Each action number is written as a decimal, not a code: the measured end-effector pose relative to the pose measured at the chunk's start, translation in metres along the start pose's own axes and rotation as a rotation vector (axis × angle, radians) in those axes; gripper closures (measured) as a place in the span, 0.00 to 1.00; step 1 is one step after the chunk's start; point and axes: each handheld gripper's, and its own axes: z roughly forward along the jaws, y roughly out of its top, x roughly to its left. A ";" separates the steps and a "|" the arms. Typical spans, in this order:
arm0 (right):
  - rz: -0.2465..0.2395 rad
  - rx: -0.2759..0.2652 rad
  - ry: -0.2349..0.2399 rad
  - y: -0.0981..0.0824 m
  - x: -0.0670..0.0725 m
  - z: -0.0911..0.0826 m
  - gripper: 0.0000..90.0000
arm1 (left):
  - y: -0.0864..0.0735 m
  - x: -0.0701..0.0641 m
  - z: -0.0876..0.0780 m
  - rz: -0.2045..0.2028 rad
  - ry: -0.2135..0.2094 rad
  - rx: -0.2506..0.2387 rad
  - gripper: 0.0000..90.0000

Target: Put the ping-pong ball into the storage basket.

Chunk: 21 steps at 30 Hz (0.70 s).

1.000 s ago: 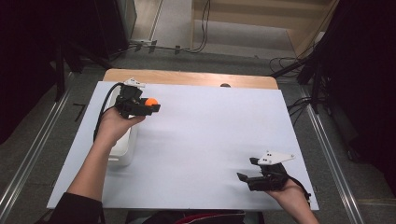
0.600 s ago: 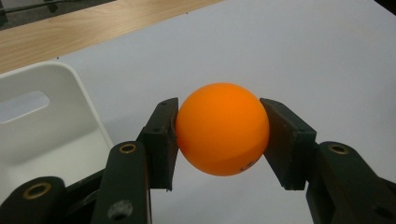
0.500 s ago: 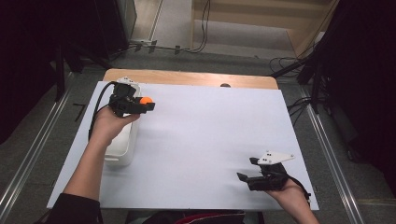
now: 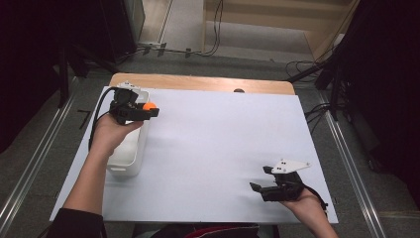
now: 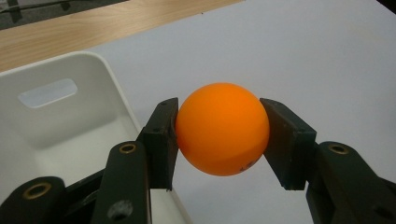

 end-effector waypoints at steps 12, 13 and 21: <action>0.000 0.002 0.001 0.000 0.000 0.001 0.25 | -0.001 0.008 -0.006 -0.011 0.031 -0.004 0.55; -0.002 0.002 0.000 0.000 0.000 0.001 0.25 | -0.002 0.009 -0.007 -0.019 0.031 -0.009 0.55; 0.002 0.003 0.001 0.000 0.000 0.001 0.25 | -0.004 0.016 -0.008 -0.025 0.070 0.002 0.55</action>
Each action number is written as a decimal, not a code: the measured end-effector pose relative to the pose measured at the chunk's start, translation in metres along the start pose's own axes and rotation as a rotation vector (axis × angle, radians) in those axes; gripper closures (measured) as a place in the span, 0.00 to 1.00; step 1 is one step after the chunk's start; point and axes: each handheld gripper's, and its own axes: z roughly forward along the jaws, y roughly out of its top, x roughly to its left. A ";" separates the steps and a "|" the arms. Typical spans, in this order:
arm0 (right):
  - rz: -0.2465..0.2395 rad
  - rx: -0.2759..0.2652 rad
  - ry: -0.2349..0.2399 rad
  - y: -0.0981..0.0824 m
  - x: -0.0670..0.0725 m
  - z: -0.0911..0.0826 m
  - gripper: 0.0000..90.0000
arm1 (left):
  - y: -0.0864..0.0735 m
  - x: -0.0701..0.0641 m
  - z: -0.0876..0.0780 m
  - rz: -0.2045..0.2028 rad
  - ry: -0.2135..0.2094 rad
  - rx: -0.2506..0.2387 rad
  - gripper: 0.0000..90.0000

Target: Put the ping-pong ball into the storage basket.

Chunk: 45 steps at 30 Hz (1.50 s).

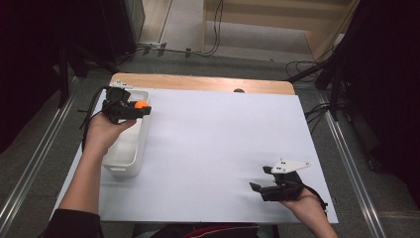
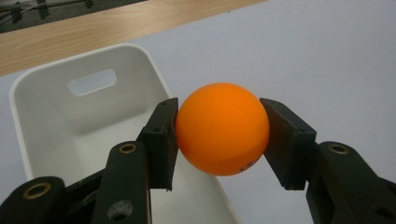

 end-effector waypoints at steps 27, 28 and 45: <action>-0.001 0.000 -0.003 -0.001 -0.001 -0.001 0.25 | -0.005 0.020 -0.009 -0.068 0.072 -0.029 0.55; -0.001 -0.001 -0.003 -0.001 -0.001 -0.001 0.25 | -0.005 0.020 -0.009 -0.070 0.075 -0.030 0.55; -0.004 -0.002 -0.007 -0.001 -0.001 -0.001 0.25 | -0.010 0.025 0.000 -0.120 0.119 -0.041 0.55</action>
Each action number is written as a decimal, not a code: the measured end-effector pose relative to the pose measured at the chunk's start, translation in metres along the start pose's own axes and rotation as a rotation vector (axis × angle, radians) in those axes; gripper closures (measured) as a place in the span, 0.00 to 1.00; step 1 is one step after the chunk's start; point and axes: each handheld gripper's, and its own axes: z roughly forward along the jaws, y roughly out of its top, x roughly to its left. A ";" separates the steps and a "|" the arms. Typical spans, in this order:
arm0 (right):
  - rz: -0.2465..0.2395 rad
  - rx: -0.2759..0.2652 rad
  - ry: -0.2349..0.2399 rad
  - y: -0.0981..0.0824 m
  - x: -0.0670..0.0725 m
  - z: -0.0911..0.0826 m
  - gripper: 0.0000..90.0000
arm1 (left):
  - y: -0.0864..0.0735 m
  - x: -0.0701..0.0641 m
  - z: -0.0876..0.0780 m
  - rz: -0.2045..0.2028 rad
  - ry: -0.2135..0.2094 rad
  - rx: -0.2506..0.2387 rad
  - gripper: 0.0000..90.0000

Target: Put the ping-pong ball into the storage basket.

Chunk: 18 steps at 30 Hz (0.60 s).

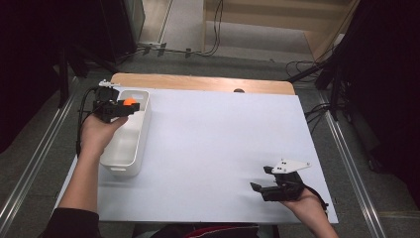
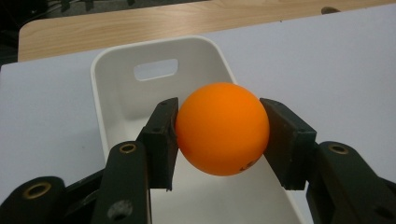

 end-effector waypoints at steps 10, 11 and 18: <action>0.003 0.001 0.000 0.000 0.001 0.000 0.25 | -0.003 0.001 0.007 -0.003 0.019 0.013 0.55; 0.002 0.000 0.000 0.000 0.001 -0.001 0.25 | -0.004 0.001 0.008 -0.002 0.021 0.015 0.55; -0.002 -0.001 -0.001 0.000 0.000 -0.001 0.25 | -0.007 0.006 0.012 -0.021 0.030 0.032 0.55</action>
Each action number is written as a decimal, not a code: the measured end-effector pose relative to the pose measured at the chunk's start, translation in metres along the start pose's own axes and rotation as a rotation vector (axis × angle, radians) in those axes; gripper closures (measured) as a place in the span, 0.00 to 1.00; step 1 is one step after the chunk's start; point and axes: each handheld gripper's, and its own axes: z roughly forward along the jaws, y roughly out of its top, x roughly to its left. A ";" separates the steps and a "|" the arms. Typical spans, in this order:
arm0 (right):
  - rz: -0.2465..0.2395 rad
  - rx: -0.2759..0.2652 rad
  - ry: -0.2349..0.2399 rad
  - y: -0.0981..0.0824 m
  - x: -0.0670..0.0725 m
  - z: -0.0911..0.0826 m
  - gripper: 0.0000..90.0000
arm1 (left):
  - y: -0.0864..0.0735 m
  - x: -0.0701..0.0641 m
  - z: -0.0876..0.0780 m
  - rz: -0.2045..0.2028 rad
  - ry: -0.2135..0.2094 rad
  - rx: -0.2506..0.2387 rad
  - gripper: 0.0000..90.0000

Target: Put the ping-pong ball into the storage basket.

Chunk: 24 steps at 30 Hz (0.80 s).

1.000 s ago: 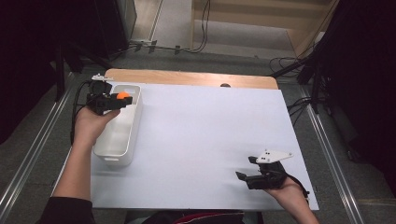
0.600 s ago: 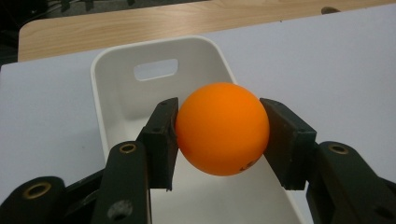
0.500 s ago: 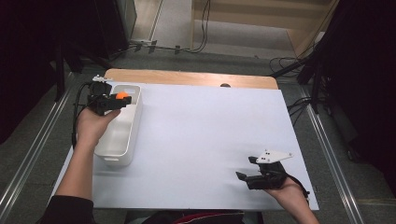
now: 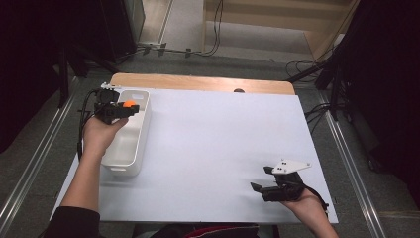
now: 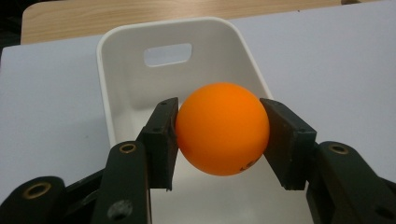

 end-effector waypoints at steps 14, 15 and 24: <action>0.001 0.002 -0.002 0.000 0.000 0.000 0.25 | -0.001 -0.001 0.004 0.015 0.001 0.019 0.55; 0.001 0.001 0.000 0.000 0.000 0.000 0.25 | -0.001 -0.001 0.004 0.015 0.001 0.019 0.55; 0.002 0.003 -0.001 0.000 0.000 0.000 0.25 | 0.001 -0.001 0.001 0.008 -0.008 0.009 0.43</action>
